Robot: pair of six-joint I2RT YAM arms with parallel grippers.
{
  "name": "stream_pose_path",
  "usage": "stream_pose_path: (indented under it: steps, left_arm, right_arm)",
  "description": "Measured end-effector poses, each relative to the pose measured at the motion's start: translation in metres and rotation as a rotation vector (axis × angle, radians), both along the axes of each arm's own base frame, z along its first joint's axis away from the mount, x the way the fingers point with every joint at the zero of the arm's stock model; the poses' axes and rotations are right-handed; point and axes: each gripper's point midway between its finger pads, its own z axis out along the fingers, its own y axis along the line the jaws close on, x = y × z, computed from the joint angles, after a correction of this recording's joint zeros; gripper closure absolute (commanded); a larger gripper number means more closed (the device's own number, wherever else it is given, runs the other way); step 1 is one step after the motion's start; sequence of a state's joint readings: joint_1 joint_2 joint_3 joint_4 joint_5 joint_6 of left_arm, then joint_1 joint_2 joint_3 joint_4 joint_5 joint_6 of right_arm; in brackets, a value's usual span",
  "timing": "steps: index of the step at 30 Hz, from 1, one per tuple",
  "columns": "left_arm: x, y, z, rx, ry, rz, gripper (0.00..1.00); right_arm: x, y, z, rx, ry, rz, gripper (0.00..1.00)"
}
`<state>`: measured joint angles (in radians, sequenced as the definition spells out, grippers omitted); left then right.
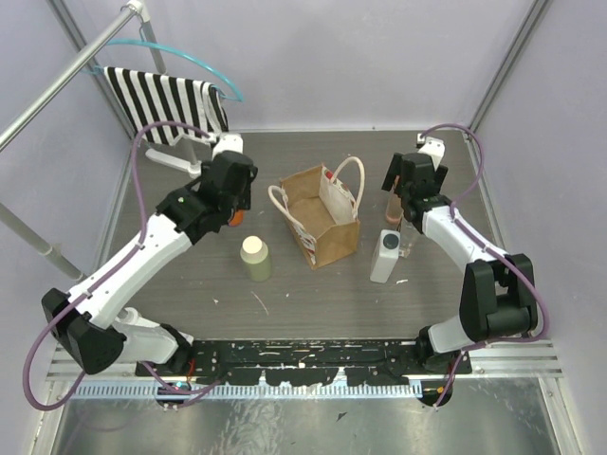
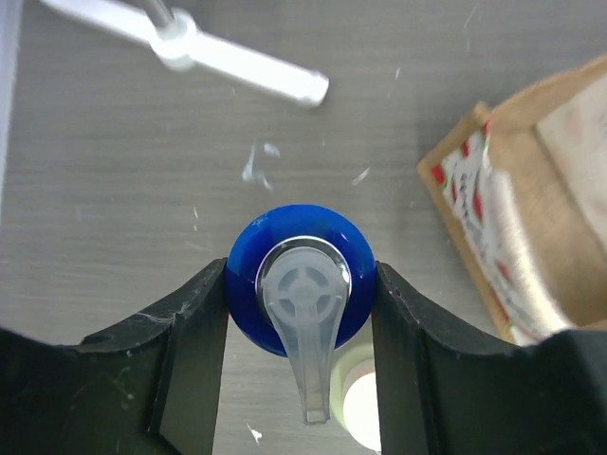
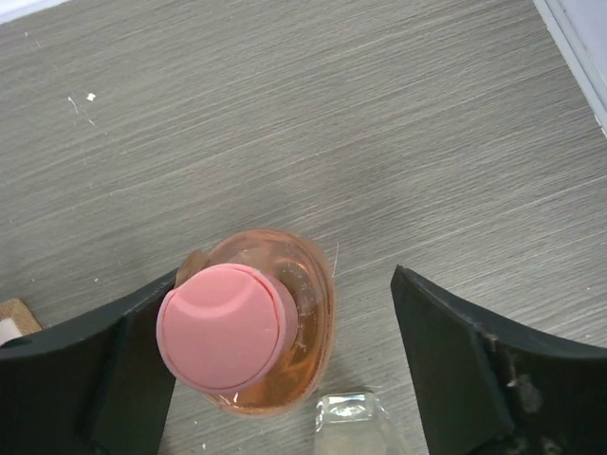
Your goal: Take the personal care products out of the canvas bag
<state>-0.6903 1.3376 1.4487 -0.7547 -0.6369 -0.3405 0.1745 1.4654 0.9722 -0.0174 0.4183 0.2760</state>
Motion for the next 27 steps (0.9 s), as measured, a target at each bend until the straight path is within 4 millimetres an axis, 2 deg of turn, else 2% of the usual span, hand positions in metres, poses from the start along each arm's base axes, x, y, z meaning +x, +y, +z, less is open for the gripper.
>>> stream_pose_path:
  steps: [3, 6, 12, 15, 17, 19, 22, 24, 25, 27]
  left_arm:
    - [-0.010, 0.003, -0.043, 0.012, 0.066, 0.004, 0.95]
    - [-0.018, 0.007, -0.070, 0.009, 0.095, 0.010, 0.95]
    - [-0.024, 0.009, -0.100, -0.036, 0.089, 0.039, 0.92]
    - [-0.026, 0.011, -0.120, -0.043, 0.107, 0.054, 0.83]
    - [-0.028, 0.011, -0.132, -0.039, 0.120, 0.060, 0.81]
    - [-0.028, 0.011, -0.142, -0.042, 0.126, 0.065, 0.73]
    - [-0.024, 0.008, -0.147, -0.060, 0.118, 0.075, 0.67]
    - [-0.021, 0.005, -0.148, -0.071, 0.112, 0.079, 0.58]
    - [-0.020, 0.004, -0.149, -0.074, 0.111, 0.080, 0.45]
    - [-0.018, 0.002, -0.151, -0.084, 0.106, 0.084, 0.09]
  right_arm:
    - [-0.004, -0.001, 0.002, -0.002, 0.005, -0.001, 0.01]
    - [-0.007, -0.001, 0.017, 0.002, -0.027, 0.002, 0.00]
    - [-0.017, 0.006, 0.060, 0.005, -0.117, 0.024, 0.00]
    - [-0.023, 0.019, 0.089, 0.019, -0.166, 0.064, 0.00]
    - [-0.024, 0.031, 0.110, 0.041, -0.198, 0.106, 0.00]
    - [-0.026, 0.043, 0.130, 0.061, -0.223, 0.146, 0.00]
    - [-0.028, 0.060, 0.155, 0.091, -0.245, 0.209, 0.00]
    - [-0.031, 0.070, 0.163, 0.110, -0.246, 0.253, 0.00]
    - [-0.032, 0.075, 0.166, 0.118, -0.245, 0.276, 0.00]
    - [-0.035, 0.086, 0.165, 0.130, -0.232, 0.317, 0.00]
